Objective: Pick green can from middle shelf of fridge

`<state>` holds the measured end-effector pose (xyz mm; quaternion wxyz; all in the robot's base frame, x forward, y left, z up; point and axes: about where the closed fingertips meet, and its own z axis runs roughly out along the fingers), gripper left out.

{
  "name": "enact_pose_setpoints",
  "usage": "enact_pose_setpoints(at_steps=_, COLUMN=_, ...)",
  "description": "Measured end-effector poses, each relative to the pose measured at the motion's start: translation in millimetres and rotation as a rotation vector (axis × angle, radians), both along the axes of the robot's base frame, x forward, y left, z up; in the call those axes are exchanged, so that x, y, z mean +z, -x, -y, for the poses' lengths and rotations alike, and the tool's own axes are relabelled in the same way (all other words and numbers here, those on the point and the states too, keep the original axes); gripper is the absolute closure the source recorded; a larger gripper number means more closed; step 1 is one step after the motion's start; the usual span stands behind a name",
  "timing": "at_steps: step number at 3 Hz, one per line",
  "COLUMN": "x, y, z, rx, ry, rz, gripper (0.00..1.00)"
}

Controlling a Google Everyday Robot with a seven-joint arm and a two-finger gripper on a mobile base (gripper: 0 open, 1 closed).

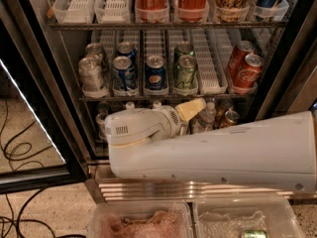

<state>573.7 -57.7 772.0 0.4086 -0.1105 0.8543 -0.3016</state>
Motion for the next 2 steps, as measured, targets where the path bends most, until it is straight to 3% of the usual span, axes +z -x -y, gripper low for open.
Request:
enact_pose_setpoints(at_steps=1, x=0.0, y=0.0, z=0.0, rx=0.0, ry=0.0, rz=0.0, gripper=0.0)
enact_pose_setpoints(at_steps=2, x=5.5, y=-0.1, z=2.6, rx=-0.052, ry=-0.018, rz=0.073, gripper=0.0)
